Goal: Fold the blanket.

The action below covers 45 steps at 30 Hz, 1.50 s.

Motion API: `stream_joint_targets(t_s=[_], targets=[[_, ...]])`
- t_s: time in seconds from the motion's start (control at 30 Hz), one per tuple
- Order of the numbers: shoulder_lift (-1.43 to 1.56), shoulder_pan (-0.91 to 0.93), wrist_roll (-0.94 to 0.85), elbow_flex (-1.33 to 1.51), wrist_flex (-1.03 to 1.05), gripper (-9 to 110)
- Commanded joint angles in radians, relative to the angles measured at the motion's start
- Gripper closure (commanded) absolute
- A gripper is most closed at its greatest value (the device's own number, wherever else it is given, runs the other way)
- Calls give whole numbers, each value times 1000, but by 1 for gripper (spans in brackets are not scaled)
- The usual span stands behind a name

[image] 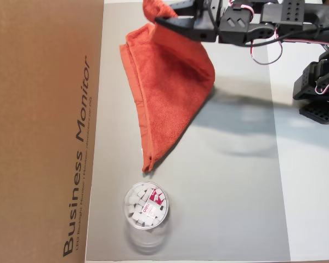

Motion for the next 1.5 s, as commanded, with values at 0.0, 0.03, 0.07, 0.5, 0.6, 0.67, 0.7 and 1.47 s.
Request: stream_joint_targets(t_s=[0.0, 0.03, 0.07, 0.5, 0.6, 0.67, 0.7, 1.47], targets=[[-21, -55, -49, -100, -9, 102], [-32, -74, -63, -107, -11, 102], [-43, -91, -77, -114, -11, 102], [-100, -342, -291, -67, -11, 102], [-100, -391, -333, -20, -11, 102], [-98, -416, -368, 20, -12, 102], [-98, -425, -387, 41, -12, 102], [-250, -557, -594, 158, -114, 102]])
